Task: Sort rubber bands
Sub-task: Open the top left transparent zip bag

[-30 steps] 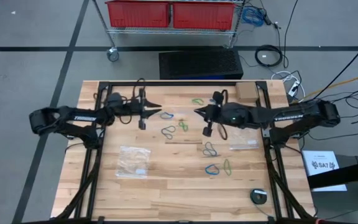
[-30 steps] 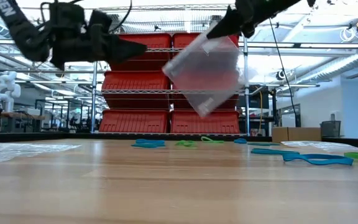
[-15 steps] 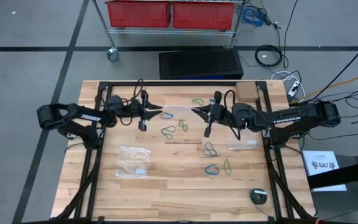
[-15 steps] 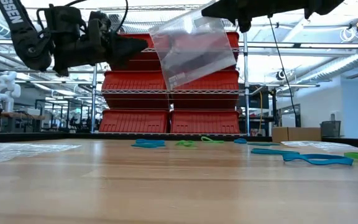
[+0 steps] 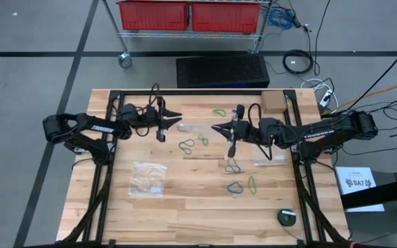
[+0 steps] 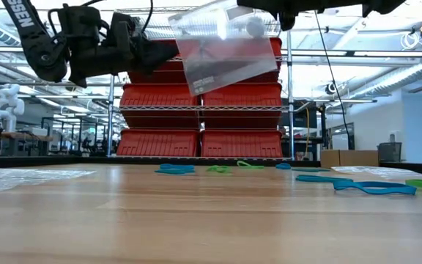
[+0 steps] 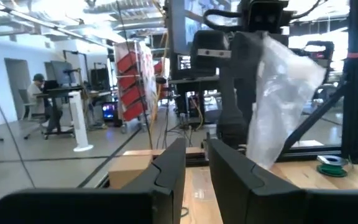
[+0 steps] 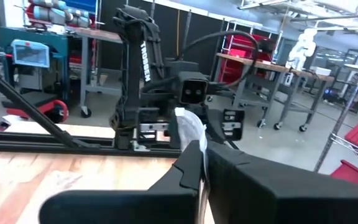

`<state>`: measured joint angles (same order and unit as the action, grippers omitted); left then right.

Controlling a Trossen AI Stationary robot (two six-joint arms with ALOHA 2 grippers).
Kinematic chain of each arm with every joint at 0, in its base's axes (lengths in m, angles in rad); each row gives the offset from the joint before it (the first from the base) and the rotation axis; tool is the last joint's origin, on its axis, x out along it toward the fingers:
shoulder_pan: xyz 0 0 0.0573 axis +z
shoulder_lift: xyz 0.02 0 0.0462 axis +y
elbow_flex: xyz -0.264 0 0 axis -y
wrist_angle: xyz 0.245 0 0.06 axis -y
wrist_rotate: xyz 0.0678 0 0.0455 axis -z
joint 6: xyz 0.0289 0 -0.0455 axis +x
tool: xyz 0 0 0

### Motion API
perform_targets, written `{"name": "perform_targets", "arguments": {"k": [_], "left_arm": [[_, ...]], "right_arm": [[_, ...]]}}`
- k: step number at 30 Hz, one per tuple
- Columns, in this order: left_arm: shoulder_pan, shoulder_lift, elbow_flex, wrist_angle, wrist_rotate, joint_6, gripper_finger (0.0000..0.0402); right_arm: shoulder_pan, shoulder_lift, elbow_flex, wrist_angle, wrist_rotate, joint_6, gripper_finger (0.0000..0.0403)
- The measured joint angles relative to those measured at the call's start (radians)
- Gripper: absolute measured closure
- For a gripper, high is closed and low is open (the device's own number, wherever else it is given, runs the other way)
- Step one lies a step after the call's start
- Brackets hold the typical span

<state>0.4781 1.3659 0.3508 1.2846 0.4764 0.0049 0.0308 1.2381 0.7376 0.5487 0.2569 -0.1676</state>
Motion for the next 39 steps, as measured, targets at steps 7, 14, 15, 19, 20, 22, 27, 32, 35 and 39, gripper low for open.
{"name": "perform_targets", "arguments": {"k": [7,14,15,19,20,22,27,32,35,39], "left_arm": [[-0.022,0.0,0.0,0.028,0.094,-0.025,0.0303],[-0.023,0.0,0.0,0.048,0.094,-0.027,0.0264],[-0.024,0.0,0.0,0.048,0.097,-0.031,0.0259],[-0.036,0.0,0.0,0.046,0.152,-0.052,0.0245],[-0.04,0.0,0.0,0.046,0.158,-0.052,0.0244],[-0.045,0.0,0.0,0.046,0.161,-0.05,0.0244],[-0.049,0.0,0.0,0.044,0.22,-0.051,0.0243],[-0.048,0.0,0.0,0.052,0.229,-0.051,0.0243],[-0.049,0.0,0.0,0.071,0.215,-0.051,0.0243],[-0.048,0.0,0.0,0.071,0.081,-0.051,0.0243]], "right_arm": [[0.0,0.0,0.0,0.005,0.005,-0.002,0.0403],[0.0,0.0,0.0,0.005,0.004,-0.002,0.0403],[0.0,0.0,0.0,0.005,0.004,-0.004,0.0403],[0.0,0.0,0.001,0.005,0.004,-0.006,0.0403],[0.0,0.0,0.001,0.006,0.003,-0.008,0.0403],[0.0,0.001,0.001,0.007,0.003,-0.01,0.0403],[0.0,0.001,0.001,0.008,0.003,-0.013,0.0403],[0.0,0.001,0.001,0.008,0.003,-0.017,0.0403],[0.0,0.001,0.001,0.008,0.003,-0.016,0.0403],[0.0,0.001,0.001,0.008,0.0,-0.012,0.0403]]}}
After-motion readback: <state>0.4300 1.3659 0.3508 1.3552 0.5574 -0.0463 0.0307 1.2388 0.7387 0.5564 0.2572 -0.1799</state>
